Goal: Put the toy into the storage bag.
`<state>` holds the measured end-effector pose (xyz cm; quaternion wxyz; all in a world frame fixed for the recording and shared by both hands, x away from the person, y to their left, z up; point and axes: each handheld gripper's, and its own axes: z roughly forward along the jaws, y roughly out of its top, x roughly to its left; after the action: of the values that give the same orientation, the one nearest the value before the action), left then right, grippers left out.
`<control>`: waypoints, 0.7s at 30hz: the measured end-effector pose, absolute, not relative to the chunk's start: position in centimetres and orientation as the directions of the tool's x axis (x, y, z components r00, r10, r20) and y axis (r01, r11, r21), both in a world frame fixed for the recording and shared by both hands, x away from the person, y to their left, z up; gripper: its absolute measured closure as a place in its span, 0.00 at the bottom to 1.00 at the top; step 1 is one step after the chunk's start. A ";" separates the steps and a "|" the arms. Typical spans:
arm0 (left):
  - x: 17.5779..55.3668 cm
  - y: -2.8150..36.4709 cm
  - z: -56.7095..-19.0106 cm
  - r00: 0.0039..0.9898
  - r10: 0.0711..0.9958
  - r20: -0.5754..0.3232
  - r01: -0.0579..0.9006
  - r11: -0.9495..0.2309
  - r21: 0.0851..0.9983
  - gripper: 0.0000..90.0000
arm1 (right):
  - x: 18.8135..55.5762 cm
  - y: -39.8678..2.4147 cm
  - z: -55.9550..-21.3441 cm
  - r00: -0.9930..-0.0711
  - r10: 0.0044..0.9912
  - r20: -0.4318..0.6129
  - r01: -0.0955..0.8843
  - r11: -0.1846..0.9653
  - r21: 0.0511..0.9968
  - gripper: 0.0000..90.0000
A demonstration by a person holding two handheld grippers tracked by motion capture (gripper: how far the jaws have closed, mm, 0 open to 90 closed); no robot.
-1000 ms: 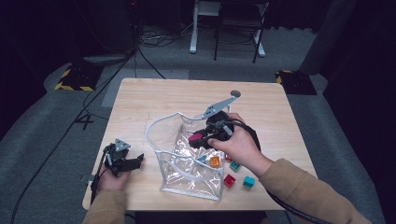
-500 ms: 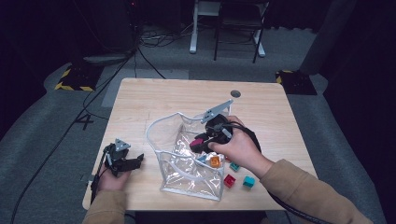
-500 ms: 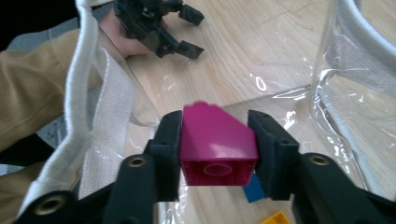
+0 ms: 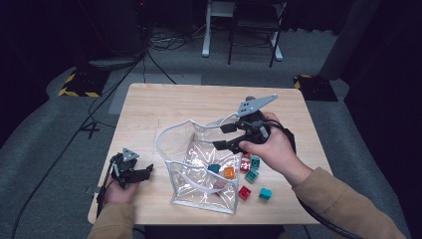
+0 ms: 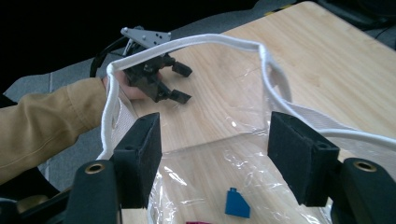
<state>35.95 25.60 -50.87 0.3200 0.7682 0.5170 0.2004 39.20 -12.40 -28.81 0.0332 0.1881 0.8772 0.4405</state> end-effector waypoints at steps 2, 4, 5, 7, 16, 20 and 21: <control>36.0 25.6 -50.9 0.385 0.922 -0.022 0.666 -0.261 0.699 0.26 | 39.1 -13.0 -28.5 -0.926 0.365 0.102 0.297 0.531 0.794 0.40; 36.0 25.6 -50.9 0.384 0.923 -0.025 0.666 -0.258 0.700 0.26 | 38.8 -13.7 -28.2 -0.924 0.372 0.091 0.289 0.521 0.803 0.40; 36.0 25.6 -50.9 0.384 0.923 -0.025 0.666 -0.258 0.700 0.26 | 38.7 -14.0 -28.1 -0.923 0.377 0.084 0.284 0.516 0.808 0.40; 36.0 25.6 -50.9 0.385 0.923 -0.023 0.666 -0.261 0.699 0.26 | 38.5 -14.4 -27.9 -0.921 0.383 0.075 0.279 0.512 0.813 0.40; 36.0 25.6 -50.9 0.385 0.922 -0.023 0.666 -0.261 0.699 0.26 | 37.5 -19.6 -27.4 -0.880 0.474 0.040 0.282 0.452 0.846 0.41; 36.0 25.6 -50.9 0.385 0.923 -0.023 0.666 -0.261 0.699 0.26 | 37.4 -21.7 -27.9 -0.857 0.514 0.043 0.302 0.434 0.849 0.41; 36.0 25.6 -50.9 0.385 0.923 -0.022 0.666 -0.261 0.699 0.26 | 37.3 -22.1 -28.1 -0.852 0.521 0.045 0.308 0.432 0.848 0.41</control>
<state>35.96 25.59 -50.87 0.3200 0.7682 0.5169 0.2007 37.29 -22.15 -28.06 0.1127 0.2472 0.8385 0.4724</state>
